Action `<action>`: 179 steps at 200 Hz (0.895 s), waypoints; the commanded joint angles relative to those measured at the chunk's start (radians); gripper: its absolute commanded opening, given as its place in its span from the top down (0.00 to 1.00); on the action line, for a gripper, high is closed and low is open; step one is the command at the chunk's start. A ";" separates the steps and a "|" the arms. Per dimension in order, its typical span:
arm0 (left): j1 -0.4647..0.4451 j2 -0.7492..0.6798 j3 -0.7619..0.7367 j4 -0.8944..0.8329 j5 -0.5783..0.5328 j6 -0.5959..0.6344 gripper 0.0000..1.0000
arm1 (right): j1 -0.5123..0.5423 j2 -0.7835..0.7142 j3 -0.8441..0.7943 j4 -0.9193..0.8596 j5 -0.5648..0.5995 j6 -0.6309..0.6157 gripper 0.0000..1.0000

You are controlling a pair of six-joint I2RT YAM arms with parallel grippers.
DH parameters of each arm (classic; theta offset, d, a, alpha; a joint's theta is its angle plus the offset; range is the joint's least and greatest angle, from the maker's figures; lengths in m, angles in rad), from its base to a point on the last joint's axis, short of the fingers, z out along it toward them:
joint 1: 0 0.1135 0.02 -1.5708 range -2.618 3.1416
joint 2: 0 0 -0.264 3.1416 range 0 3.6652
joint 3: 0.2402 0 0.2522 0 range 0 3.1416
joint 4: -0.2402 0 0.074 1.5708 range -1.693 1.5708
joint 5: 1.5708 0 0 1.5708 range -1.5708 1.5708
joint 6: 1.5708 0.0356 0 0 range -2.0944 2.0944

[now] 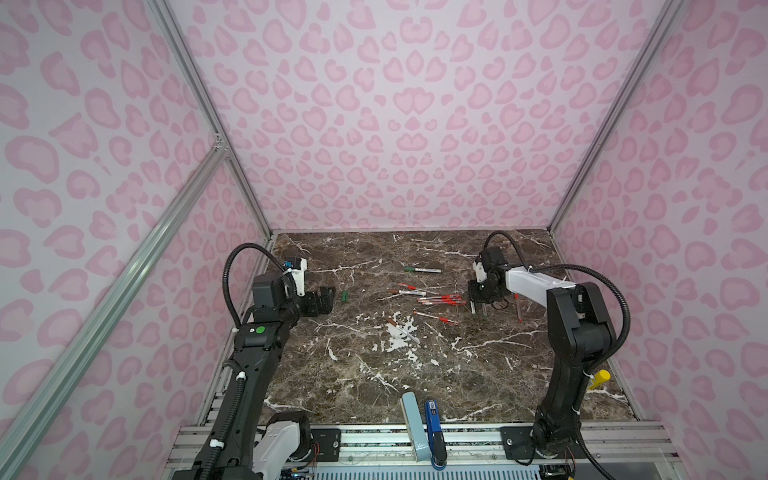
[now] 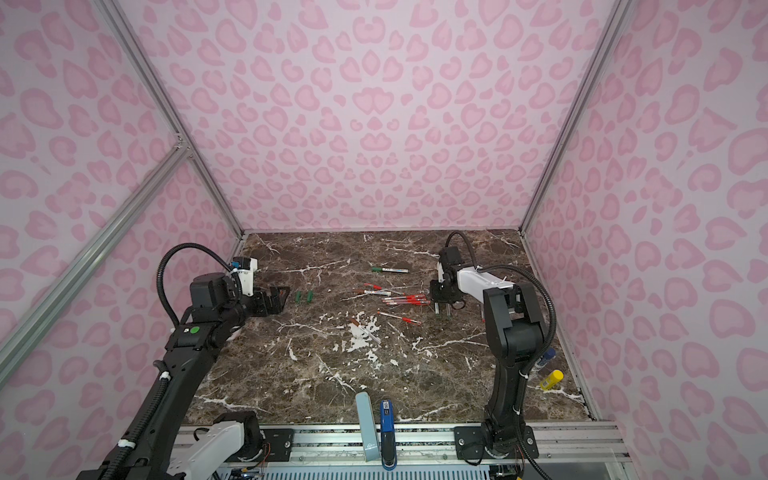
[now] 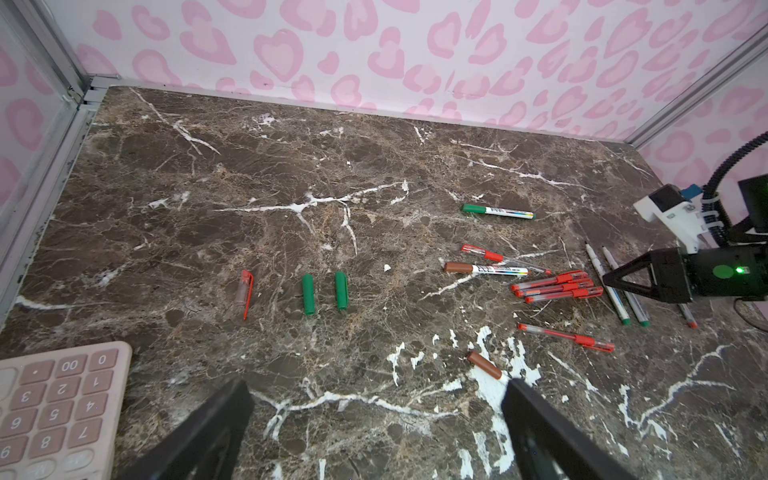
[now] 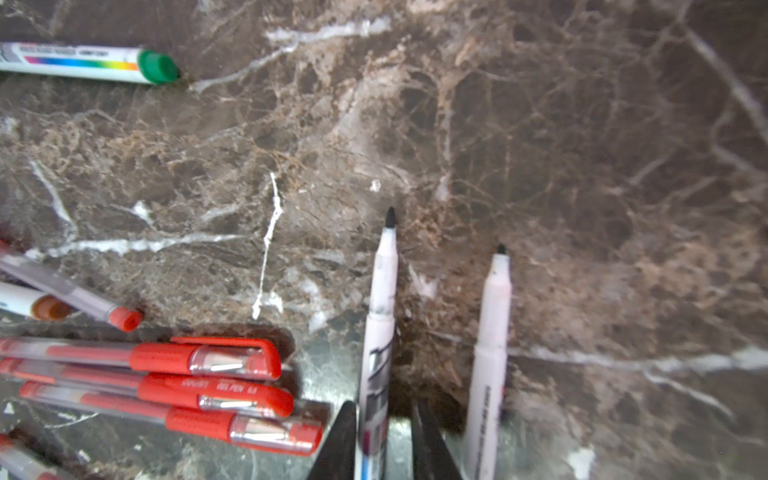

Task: Open the pen caps
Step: 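Lower the uncapped marker, open the right gripper while the left arm draws back, then move the right gripper to a green-capped white marker and grasp its barrel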

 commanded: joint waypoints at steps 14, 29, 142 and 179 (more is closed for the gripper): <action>0.006 0.004 0.006 0.025 0.009 -0.004 0.02 | 0.002 -0.057 0.056 -0.061 -0.012 -0.021 0.72; 0.006 0.007 0.015 0.020 0.001 -0.008 0.02 | 0.007 -0.070 0.086 -0.058 -0.062 -0.049 0.67; 0.011 0.020 0.011 0.027 0.000 0.005 0.02 | 0.109 0.438 0.816 -0.276 -0.194 -0.211 0.35; 0.019 0.036 0.019 0.025 -0.005 0.001 0.02 | 0.143 0.687 1.181 -0.409 -0.224 -0.217 0.35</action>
